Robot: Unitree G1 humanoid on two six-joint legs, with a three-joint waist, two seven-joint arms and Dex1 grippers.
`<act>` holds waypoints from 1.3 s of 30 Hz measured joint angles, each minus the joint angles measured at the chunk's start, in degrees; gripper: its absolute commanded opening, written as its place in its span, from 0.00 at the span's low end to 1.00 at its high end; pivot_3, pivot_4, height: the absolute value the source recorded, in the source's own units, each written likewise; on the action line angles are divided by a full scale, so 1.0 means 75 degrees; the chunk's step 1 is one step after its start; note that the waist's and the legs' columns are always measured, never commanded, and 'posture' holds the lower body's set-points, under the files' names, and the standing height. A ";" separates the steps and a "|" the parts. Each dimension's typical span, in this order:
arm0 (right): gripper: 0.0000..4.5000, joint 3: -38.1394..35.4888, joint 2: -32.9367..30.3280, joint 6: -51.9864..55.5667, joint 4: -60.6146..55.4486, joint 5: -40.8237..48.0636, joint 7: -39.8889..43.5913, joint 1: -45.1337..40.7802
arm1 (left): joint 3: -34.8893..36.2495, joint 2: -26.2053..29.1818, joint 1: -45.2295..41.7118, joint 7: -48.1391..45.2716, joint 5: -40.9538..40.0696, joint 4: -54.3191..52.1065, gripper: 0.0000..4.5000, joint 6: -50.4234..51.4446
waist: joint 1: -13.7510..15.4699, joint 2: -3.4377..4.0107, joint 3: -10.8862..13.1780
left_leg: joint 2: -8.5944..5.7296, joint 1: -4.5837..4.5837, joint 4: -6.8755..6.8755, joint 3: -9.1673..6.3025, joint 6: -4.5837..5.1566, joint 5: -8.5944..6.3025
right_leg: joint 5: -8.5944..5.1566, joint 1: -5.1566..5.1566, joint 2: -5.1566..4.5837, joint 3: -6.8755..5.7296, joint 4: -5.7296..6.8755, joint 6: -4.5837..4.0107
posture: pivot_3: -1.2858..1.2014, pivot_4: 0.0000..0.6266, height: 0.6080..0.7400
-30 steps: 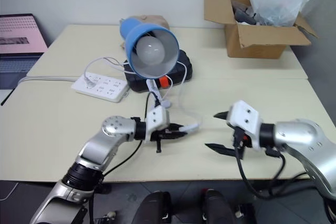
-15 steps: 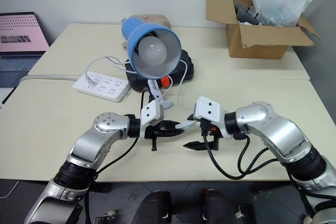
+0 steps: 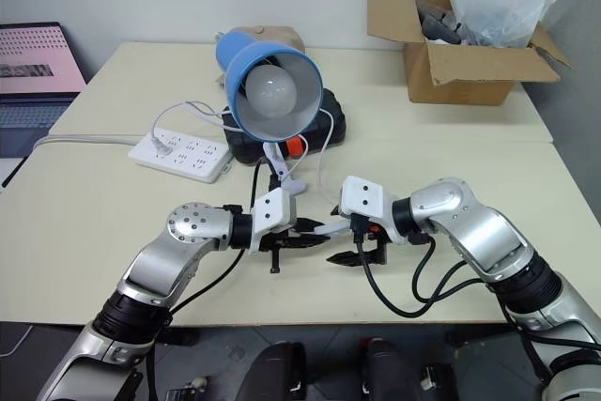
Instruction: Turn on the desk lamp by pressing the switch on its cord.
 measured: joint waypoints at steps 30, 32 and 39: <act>0.49 -0.0111 0.0218 -0.0784 0.0504 -0.0757 0.0655 0.0040 | -0.0164 0.0066 0.0022 0.0023 0.0178 -0.0063 0.09 -0.0377 | 0.0000 0.0000 0.0000 | 0.0000 0.0001 0.0000 0.0002 0.0000 0.0000 | 0.0000 -0.0001 0.0000 0.0000 0.0001 0.0000 | 0.52 0.24 1.00; 0.55 -0.0112 0.0232 -0.0720 0.0487 -0.0749 0.0628 0.0040 | -0.0163 0.0067 0.0022 0.0077 0.0196 -0.0062 0.09 -0.0381 | 0.0000 0.0000 0.0000 | 0.0000 0.0000 0.0000 0.0002 0.0000 0.0000 | 0.0000 -0.0001 0.0000 0.0000 0.0001 0.0000 | 0.52 0.24 1.00; 0.55 -0.0113 -0.0048 -0.0567 0.0323 -0.0787 0.0638 0.0127 | -0.0164 0.0073 0.0022 0.0087 0.0290 -0.0036 0.09 -0.0424 | 0.0000 0.0000 0.0000 | 0.0000 0.0001 0.0000 0.0002 0.0000 0.0000 | 0.0000 -0.0001 0.0000 0.0000 0.0001 0.0000 | 0.52 0.24 1.00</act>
